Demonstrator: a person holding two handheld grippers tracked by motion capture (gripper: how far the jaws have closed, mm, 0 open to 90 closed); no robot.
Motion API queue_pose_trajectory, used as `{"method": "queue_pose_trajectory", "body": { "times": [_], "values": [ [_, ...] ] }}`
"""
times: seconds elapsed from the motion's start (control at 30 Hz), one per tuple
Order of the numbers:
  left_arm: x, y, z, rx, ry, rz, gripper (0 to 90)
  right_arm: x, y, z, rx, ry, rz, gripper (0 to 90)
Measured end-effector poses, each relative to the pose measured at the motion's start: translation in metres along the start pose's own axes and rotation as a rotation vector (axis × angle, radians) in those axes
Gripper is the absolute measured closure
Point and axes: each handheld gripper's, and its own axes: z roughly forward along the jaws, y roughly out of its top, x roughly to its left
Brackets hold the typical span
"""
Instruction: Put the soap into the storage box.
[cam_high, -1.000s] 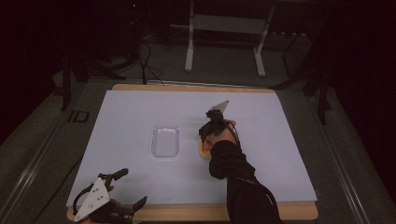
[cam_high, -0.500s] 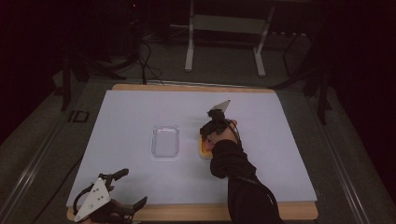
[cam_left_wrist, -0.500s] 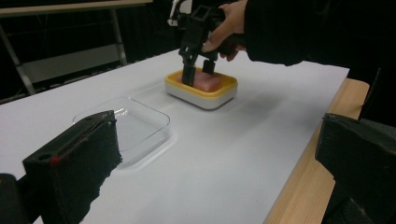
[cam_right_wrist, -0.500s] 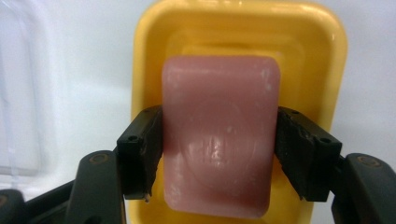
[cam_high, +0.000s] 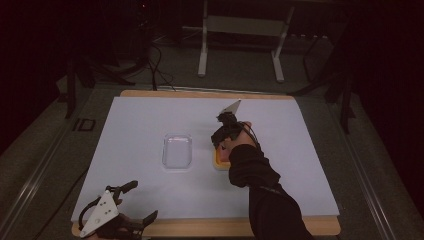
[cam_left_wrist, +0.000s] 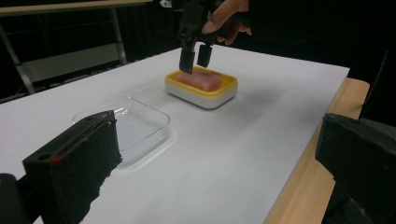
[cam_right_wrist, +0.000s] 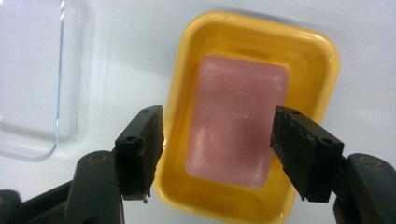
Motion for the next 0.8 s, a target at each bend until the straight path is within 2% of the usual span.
{"method": "queue_pose_trajectory", "body": {
  "times": [0.13,0.17,0.2,0.23,0.27,0.37,0.43,0.57,0.63,0.7,0.8],
  "values": [
    [0.0,0.0,0.0,0.002,-0.002,0.001,0.2,0.007,-0.002,0.0,0.024,0.012,-0.105,35.3],
    [0.0,0.0,0.0,0.002,-0.002,0.001,0.2,0.007,-0.002,0.0,0.024,0.012,-0.105,35.3],
    [0.0,0.0,0.0,0.002,-0.002,0.001,0.2,0.009,-0.003,0.001,0.024,0.008,-0.134,35.3],
    [0.0,0.0,0.0,0.0,-0.003,0.0,0.2,0.009,-0.003,0.001,0.024,0.008,-0.134,35.2],
    [0.0,0.0,0.0,-0.001,-0.002,0.0,0.2,0.011,-0.005,0.0,0.028,0.017,-0.204,33.5],
    [0.0,0.0,0.0,0.001,-0.003,-0.002,0.2,0.01,-0.008,-0.005,0.005,0.028,-0.255,32.5],
    [0.0,0.0,0.0,0.002,-0.004,-0.001,0.2,0.008,-0.011,-0.009,-0.007,0.032,-0.306,32.1],
    [0.001,0.0,0.001,0.006,-0.002,0.001,0.2,-0.001,-0.016,-0.013,-0.017,0.072,-0.309,23.5],
    [0.001,-0.001,0.001,0.007,0.0,0.002,0.2,-0.008,-0.02,-0.014,-0.001,0.066,-0.297,23.1],
    [0.001,-0.001,0.001,0.009,0.0,0.0,0.2,-0.015,-0.024,-0.016,-0.009,0.124,-0.311,12.7],
    [0.001,-0.001,0.002,0.011,0.0,-0.003,0.2,-0.024,-0.03,-0.021,-0.04,0.154,-0.321,14.0]
  ]
}}
